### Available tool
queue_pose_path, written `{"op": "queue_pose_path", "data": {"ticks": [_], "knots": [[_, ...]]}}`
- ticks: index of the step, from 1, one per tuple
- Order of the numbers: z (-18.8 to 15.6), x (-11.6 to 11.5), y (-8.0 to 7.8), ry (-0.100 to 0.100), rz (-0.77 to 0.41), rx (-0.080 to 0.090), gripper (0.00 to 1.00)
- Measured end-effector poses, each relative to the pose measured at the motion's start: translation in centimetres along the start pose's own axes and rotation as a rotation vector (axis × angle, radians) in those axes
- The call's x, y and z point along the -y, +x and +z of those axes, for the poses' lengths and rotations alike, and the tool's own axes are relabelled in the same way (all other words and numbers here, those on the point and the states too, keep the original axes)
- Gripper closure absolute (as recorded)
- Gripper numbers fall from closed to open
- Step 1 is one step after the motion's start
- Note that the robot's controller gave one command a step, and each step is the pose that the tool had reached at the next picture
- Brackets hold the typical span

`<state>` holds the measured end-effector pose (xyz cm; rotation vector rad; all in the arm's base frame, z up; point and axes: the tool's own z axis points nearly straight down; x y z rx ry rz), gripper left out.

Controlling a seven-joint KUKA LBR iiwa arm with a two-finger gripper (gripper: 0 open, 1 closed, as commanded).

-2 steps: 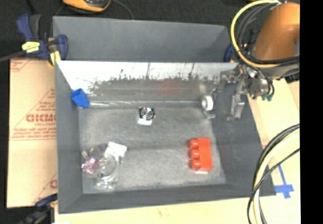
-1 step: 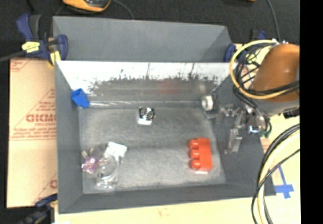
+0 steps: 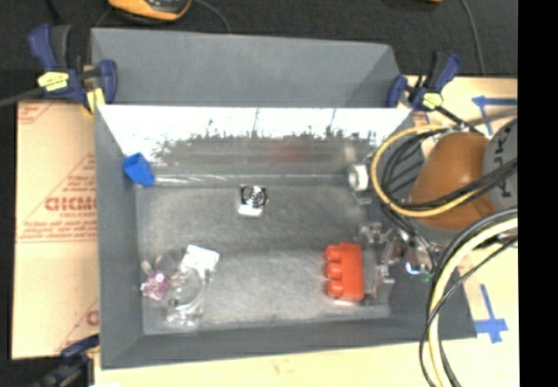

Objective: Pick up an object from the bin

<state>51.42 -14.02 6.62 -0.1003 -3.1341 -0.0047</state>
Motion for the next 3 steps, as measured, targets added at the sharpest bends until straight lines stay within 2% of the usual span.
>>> {"op": "queue_pose_path", "data": {"ticks": [1, 2, 3], "knots": [[-0.4, -5.3, 0.5, 0.000, 0.252, 0.008, 0.00], [-0.5, -5.1, 0.4, 0.002, 0.249, 0.009, 1.00], [-16.8, -6.1, 1.0, 0.002, 0.232, 0.018, 1.00]]}}
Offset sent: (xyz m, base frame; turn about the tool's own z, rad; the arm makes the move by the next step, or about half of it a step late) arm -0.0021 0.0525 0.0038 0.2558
